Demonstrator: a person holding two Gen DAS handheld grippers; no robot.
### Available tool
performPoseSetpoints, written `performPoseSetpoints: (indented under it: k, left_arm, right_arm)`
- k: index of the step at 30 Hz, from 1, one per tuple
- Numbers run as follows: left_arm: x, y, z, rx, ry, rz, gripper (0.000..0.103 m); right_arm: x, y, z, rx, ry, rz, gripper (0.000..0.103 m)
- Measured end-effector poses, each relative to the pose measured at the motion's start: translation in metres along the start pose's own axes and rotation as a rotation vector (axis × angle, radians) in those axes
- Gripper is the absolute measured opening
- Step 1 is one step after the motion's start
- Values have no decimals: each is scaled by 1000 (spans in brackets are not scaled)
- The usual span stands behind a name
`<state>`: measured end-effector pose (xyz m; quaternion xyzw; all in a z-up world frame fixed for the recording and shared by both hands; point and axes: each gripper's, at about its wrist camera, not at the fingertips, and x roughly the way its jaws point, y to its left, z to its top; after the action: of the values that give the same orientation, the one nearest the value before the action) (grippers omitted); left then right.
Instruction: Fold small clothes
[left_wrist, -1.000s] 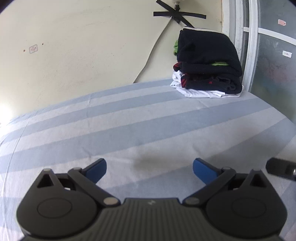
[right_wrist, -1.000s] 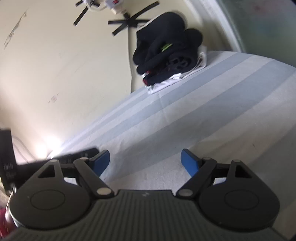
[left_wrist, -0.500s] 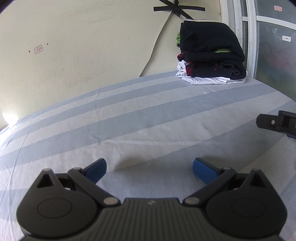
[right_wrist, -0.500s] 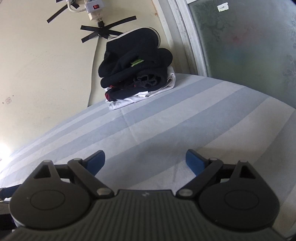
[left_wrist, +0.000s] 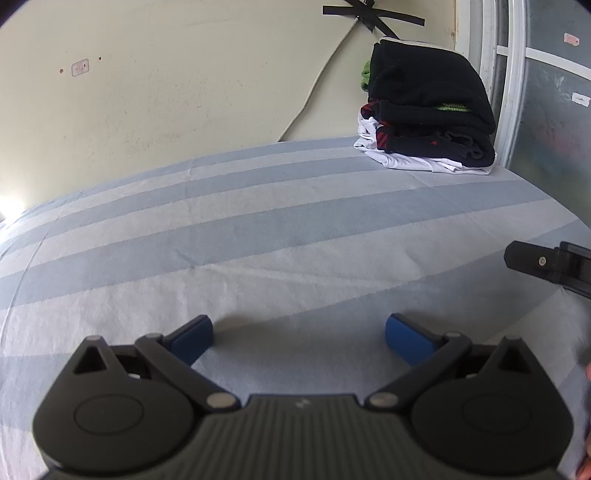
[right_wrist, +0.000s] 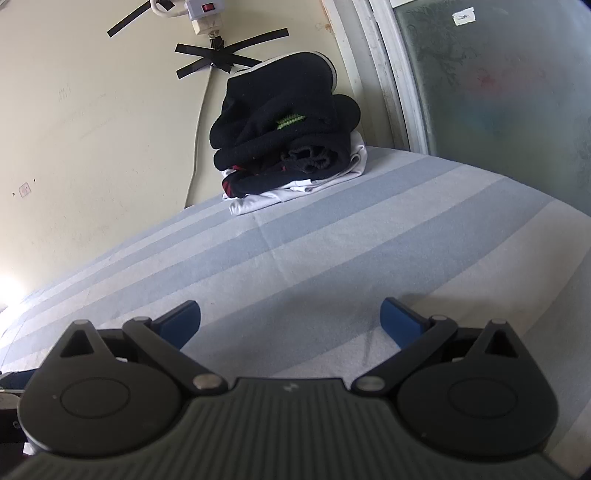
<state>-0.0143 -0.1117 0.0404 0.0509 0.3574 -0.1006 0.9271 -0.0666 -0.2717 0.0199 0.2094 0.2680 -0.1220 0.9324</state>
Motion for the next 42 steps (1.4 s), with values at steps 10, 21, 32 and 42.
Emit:
performPoseSetpoints:
  k: [10, 21, 32, 42]
  left_arm:
    - [-1, 1, -1, -1, -3, -2, 103]
    - [-2, -6, 0, 30, 1, 24, 103]
    - [-3, 0, -1, 27, 12, -27, 103]
    - [-5, 0, -1, 29, 13, -30, 103]
  right_arm:
    - [0, 0, 0, -9, 5, -5, 103]
    - [-1, 0, 0, -7, 5, -3, 103]
    - [-1, 0, 0, -4, 4, -1, 103]
    - [-2, 0, 0, 1, 2, 1, 103]
